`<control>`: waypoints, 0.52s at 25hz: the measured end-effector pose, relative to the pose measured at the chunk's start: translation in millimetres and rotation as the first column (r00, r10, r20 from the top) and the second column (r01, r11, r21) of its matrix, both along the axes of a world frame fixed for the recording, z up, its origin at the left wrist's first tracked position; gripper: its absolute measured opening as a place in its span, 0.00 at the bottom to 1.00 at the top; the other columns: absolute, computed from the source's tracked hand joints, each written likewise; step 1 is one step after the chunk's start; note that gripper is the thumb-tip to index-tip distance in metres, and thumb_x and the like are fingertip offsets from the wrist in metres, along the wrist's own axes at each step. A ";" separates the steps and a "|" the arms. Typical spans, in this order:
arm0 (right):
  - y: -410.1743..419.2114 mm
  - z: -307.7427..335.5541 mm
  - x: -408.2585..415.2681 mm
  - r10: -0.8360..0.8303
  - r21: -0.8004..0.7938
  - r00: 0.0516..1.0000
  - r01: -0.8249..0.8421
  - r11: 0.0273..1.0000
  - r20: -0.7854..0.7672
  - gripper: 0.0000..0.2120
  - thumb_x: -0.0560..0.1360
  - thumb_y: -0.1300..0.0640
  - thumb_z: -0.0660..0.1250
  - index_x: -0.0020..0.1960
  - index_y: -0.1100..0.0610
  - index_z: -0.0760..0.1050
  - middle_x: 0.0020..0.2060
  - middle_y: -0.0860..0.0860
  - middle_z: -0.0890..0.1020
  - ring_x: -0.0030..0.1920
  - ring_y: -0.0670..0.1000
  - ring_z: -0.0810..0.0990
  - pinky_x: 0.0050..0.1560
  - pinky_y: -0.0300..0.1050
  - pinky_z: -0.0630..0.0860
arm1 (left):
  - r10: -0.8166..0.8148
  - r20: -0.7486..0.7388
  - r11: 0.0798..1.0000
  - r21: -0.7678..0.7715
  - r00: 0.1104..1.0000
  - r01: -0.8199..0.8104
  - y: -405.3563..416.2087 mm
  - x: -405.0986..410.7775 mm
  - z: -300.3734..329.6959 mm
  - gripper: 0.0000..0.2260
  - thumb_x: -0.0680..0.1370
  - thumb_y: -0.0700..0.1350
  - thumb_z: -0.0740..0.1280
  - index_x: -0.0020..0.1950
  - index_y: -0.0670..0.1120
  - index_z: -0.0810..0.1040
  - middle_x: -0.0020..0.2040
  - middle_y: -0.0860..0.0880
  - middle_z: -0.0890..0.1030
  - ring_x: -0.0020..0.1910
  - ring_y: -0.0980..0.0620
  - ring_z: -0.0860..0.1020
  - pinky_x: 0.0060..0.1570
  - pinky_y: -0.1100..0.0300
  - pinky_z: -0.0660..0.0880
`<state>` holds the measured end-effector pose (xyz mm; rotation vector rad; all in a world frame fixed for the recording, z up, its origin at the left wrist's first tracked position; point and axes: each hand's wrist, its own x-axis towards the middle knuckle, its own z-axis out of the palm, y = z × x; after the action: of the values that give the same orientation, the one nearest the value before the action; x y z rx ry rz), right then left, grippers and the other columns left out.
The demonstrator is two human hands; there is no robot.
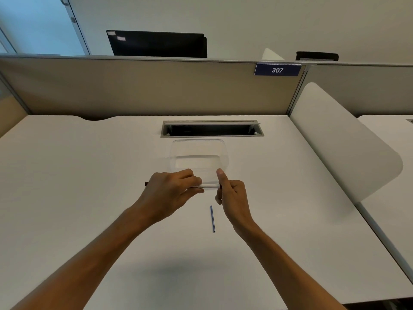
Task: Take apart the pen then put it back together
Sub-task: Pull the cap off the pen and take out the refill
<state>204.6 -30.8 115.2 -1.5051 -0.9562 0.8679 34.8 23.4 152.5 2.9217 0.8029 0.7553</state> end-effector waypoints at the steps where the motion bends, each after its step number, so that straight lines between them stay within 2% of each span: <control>1: 0.5 0.8 -0.4 -0.003 -0.018 1.000 0.003 1.000 -0.019 0.27 0.80 0.46 0.59 0.26 0.57 0.66 0.21 0.49 0.68 0.22 0.43 0.66 0.28 0.35 0.66 | 0.002 0.008 1.000 0.030 1.000 -0.002 -0.8 0.4 -0.5 0.09 0.76 0.51 0.67 0.48 0.46 0.82 0.38 0.52 0.80 0.28 0.54 0.74 0.24 0.65 0.69; 4: 1.4 2.3 -0.6 0.010 0.009 1.000 -0.010 1.000 -0.019 0.26 0.81 0.47 0.60 0.27 0.58 0.65 0.19 0.45 0.66 0.22 0.44 0.64 0.28 0.38 0.64 | -0.003 0.056 1.000 0.005 0.998 0.003 0.1 0.4 -1.5 0.13 0.78 0.53 0.62 0.48 0.47 0.81 0.37 0.52 0.80 0.29 0.54 0.75 0.24 0.59 0.71; 5: 1.5 2.6 -0.7 0.011 0.037 1.000 -0.011 0.999 -0.013 0.26 0.81 0.48 0.60 0.27 0.59 0.65 0.19 0.46 0.66 0.23 0.44 0.63 0.29 0.40 0.63 | -0.006 0.074 0.998 -0.062 0.997 0.011 0.3 0.0 -0.9 0.14 0.78 0.54 0.61 0.48 0.47 0.82 0.36 0.53 0.80 0.29 0.54 0.74 0.26 0.59 0.71; 7: 0.9 3.4 -1.2 0.012 0.107 1.000 -0.012 0.994 0.004 0.26 0.81 0.48 0.60 0.26 0.58 0.64 0.20 0.48 0.65 0.23 0.46 0.62 0.29 0.43 0.61 | -0.007 0.123 0.950 -0.308 0.992 0.045 2.6 0.3 3.6 0.15 0.78 0.56 0.61 0.50 0.48 0.83 0.34 0.54 0.81 0.30 0.54 0.75 0.29 0.60 0.72; 10: -1.0 5.6 -3.2 0.009 0.245 0.995 -0.033 0.969 0.099 0.27 0.80 0.48 0.60 0.24 0.51 0.61 0.20 0.45 0.63 0.23 0.45 0.60 0.27 0.43 0.59 | 0.002 0.172 0.753 -0.648 0.985 0.112 7.7 0.5 14.1 0.13 0.76 0.53 0.65 0.47 0.45 0.84 0.29 0.52 0.78 0.28 0.53 0.73 0.31 0.64 0.70; 13: -3.2 7.2 -1.2 -0.068 0.441 0.937 -0.097 0.892 0.342 0.23 0.82 0.47 0.57 0.29 0.51 0.61 0.23 0.42 0.63 0.24 0.43 0.61 0.29 0.33 0.58 | -0.041 0.134 0.540 -0.831 0.990 0.135 11.4 -3.7 23.3 0.15 0.75 0.52 0.64 0.43 0.42 0.83 0.28 0.49 0.77 0.26 0.53 0.70 0.29 0.64 0.69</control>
<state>203.5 -34.0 122.4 -1.2591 -1.3294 0.3440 31.1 34.8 175.8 1.9912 0.7157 0.3290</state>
